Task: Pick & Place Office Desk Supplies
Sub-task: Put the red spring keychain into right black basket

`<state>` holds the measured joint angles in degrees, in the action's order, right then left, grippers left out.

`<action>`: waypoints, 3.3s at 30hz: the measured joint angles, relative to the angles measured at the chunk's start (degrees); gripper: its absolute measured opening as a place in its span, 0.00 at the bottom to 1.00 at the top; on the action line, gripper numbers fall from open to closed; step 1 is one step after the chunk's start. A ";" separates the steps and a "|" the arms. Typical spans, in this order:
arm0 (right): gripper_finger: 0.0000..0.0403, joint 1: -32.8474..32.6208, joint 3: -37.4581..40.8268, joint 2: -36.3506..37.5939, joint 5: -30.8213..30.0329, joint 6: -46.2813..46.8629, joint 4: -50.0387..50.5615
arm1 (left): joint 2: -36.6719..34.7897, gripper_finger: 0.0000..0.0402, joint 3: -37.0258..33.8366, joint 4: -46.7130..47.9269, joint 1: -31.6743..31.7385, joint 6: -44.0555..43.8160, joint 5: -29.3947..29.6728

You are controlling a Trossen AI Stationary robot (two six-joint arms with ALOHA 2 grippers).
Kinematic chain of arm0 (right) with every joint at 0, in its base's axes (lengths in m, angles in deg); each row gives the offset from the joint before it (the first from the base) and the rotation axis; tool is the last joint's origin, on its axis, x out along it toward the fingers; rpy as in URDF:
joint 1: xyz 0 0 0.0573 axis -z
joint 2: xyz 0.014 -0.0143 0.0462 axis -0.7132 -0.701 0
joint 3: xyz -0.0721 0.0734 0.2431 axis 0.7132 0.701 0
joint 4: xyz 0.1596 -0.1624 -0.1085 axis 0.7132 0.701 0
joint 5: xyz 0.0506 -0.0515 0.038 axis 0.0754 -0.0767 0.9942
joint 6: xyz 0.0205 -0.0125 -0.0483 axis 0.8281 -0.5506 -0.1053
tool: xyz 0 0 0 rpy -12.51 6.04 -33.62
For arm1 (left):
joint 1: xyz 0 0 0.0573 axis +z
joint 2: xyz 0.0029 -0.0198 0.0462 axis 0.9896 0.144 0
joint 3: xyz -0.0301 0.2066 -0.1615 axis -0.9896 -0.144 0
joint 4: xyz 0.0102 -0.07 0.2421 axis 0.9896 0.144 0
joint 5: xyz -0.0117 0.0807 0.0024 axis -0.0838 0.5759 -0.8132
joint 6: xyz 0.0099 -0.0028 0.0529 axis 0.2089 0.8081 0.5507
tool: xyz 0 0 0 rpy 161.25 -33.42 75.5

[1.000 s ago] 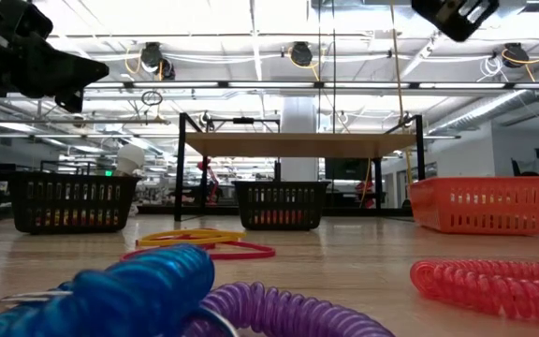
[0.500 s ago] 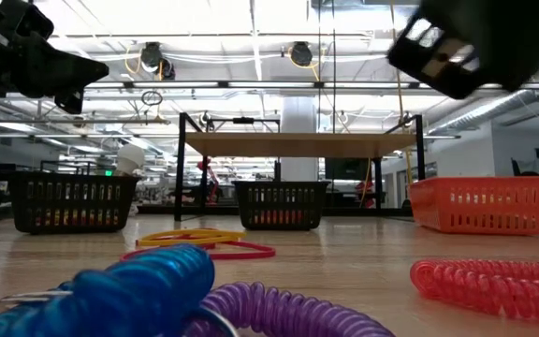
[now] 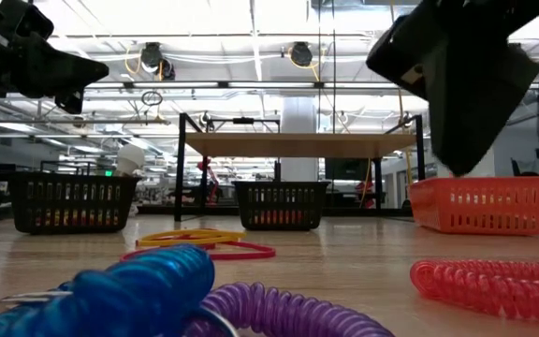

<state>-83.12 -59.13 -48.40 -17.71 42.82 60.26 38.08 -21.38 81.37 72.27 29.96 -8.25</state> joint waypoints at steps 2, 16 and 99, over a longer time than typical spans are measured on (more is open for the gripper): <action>0.38 -0.16 -0.08 -0.91 0.03 1.03 -0.27 | 0.00 0.05 0.00 0.13 0.00 -0.27 0.00; 0.38 -1.22 0.48 -4.59 -1.55 3.29 3.07 | 0.00 0.05 0.04 0.17 -0.01 -1.34 -0.09; 0.01 16.52 70.92 94.76 -13.82 -30.64 -39.97 | 0.02 0.05 0.29 -2.44 -0.04 1.71 13.09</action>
<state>-66.60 11.79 46.36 -31.53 12.19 20.29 38.11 -21.08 78.93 72.22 31.67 4.83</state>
